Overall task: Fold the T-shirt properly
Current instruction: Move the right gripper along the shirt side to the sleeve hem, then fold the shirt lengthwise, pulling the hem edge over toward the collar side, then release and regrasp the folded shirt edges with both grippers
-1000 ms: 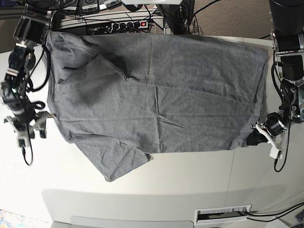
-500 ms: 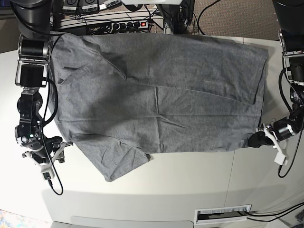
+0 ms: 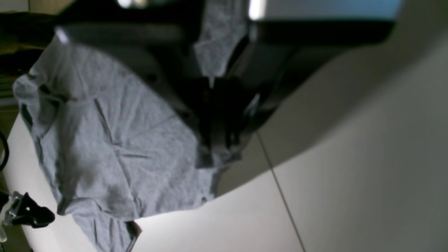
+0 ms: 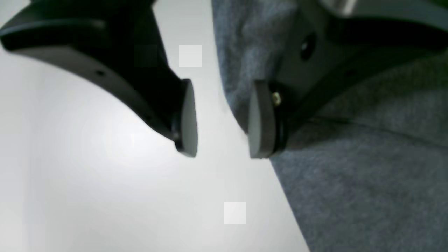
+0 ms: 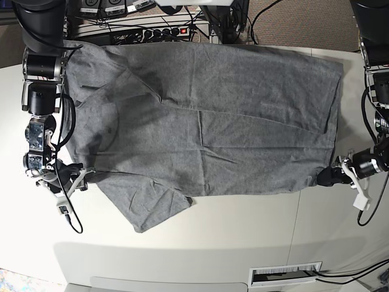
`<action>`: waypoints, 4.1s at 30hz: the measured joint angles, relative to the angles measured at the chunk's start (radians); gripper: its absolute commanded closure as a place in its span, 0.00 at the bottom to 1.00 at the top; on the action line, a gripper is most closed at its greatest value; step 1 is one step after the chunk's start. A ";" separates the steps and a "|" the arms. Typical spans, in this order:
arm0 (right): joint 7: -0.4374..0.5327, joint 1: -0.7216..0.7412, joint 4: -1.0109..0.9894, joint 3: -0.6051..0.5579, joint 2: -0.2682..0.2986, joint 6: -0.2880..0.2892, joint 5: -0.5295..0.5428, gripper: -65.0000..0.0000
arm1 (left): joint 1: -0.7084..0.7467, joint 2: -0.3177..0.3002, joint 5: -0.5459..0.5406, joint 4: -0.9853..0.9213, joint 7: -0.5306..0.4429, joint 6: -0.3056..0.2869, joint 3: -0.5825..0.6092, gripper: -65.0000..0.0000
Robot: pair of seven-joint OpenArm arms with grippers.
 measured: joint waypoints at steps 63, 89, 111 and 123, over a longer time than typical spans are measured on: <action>-0.615 -0.333 0.636 -0.004 0.186 0.019 0.345 1.00 | 0.235 -0.238 -0.319 0.015 0.396 -0.004 0.001 1.00; -0.652 -0.631 0.791 0.246 0.192 0.037 0.409 1.00 | 0.388 -0.233 -0.330 0.019 0.388 -0.004 0.001 1.00; -0.672 -0.632 0.791 0.250 0.194 0.037 0.351 0.68 | 0.500 -0.245 -0.373 0.064 0.377 -0.015 -0.006 0.60; -0.516 -0.526 0.790 0.254 0.172 0.033 0.317 0.57 | 0.510 -0.233 -0.313 0.259 0.274 -0.003 0.001 0.61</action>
